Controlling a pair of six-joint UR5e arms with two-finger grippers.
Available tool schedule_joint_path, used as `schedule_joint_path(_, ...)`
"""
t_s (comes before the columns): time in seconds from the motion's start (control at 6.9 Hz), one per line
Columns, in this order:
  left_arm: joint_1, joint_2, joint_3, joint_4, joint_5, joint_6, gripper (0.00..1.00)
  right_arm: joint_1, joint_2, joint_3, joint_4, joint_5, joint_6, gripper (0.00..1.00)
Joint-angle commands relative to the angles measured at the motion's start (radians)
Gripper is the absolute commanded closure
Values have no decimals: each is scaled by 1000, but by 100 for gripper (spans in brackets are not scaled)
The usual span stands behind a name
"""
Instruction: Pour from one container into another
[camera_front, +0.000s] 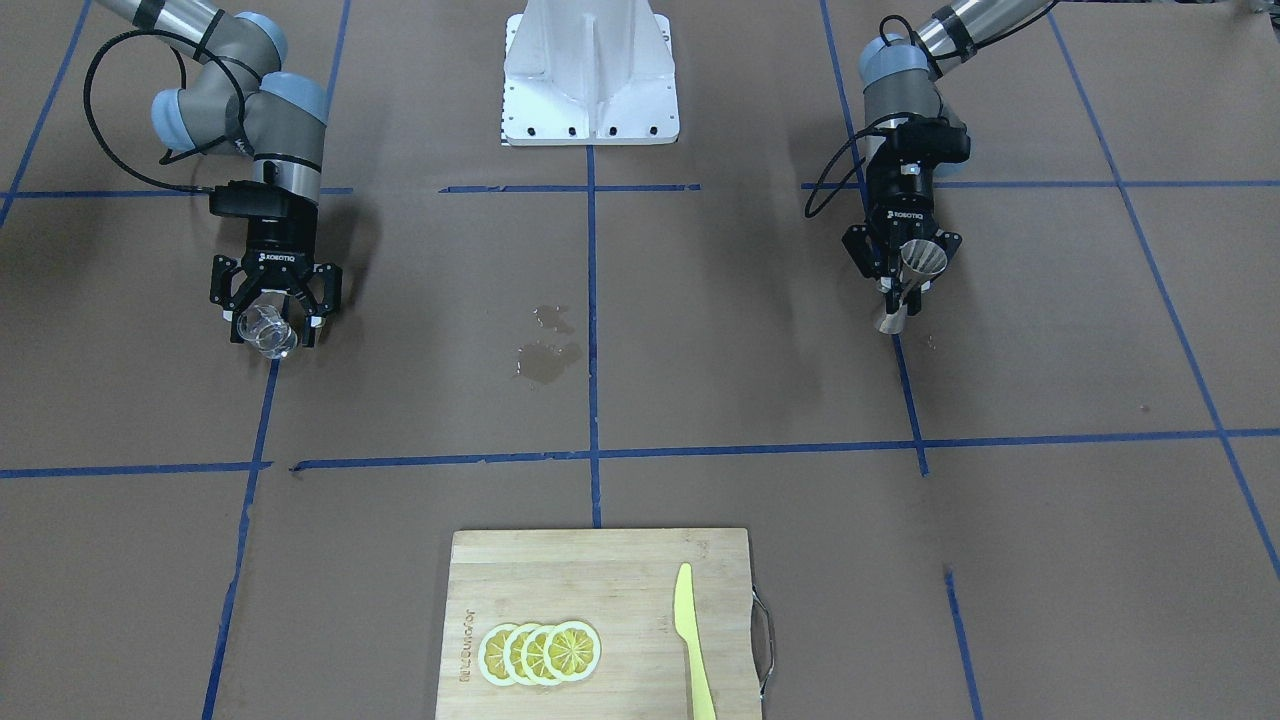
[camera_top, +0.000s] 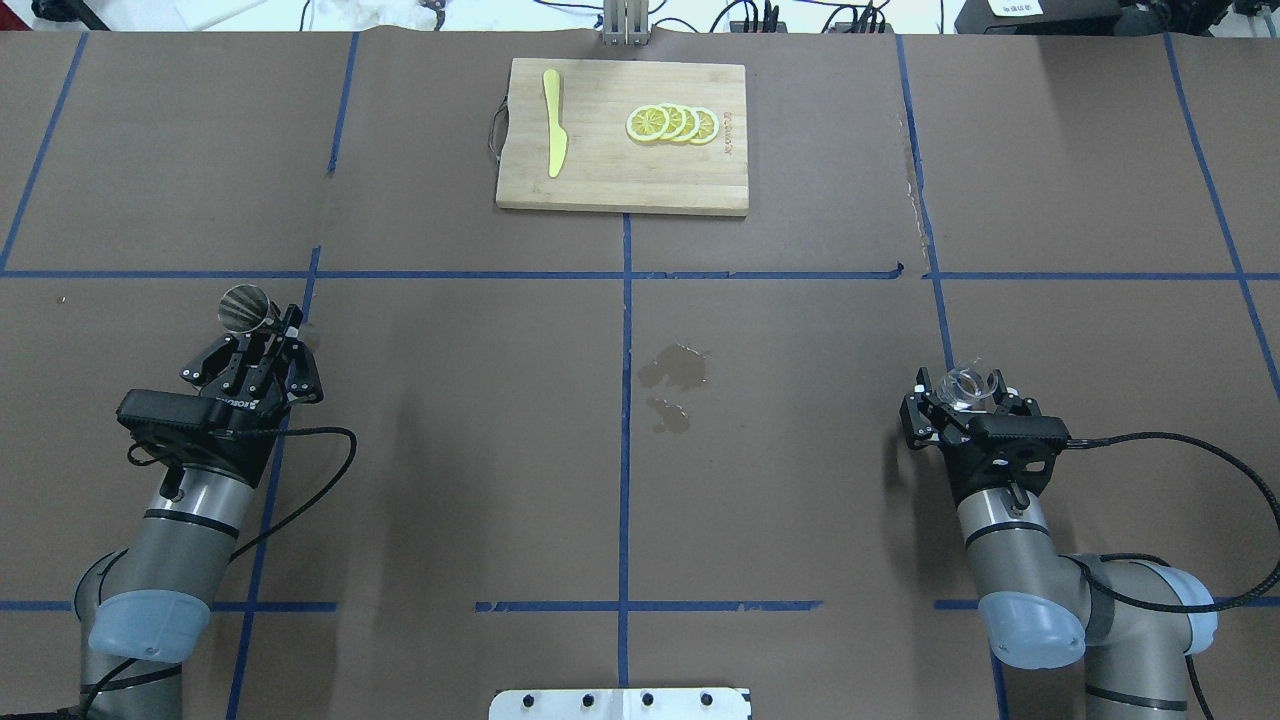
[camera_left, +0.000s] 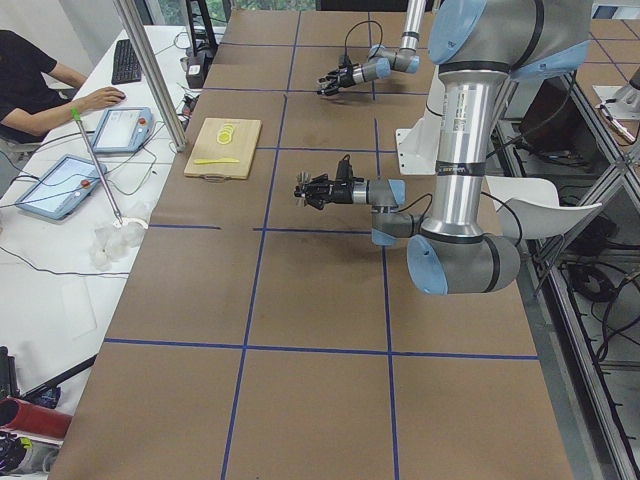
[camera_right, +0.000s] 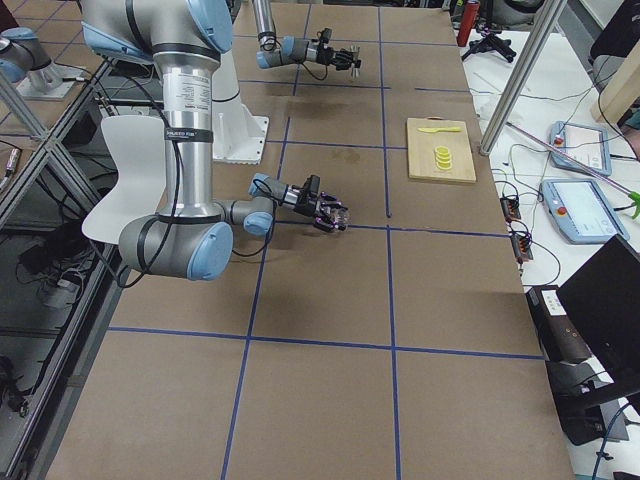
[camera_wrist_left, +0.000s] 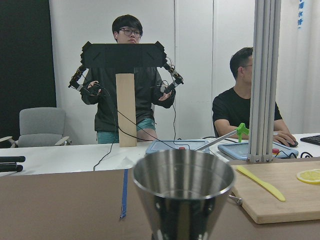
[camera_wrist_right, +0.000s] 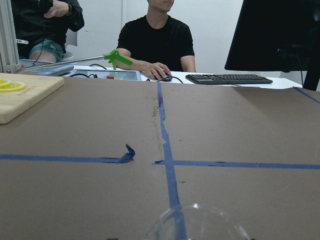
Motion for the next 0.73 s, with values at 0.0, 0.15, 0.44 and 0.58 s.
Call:
schedule_joint_path(0.0,0,0,-2,0,-1,0,100,0,0,-2,0,1,0,24)
schedule_joint_path(0.15,0,0,0,0,-1,0,100,0,0,-2,5,6,2,46)
schedule_joint_path(0.44,0,0,-3,0,-1,0,100,0,-3,-13,11,8,25,100)
schedule_joint_path(0.58,0,0,-5,0,-1,0,100,0,-5,-13,12,6,18,100)
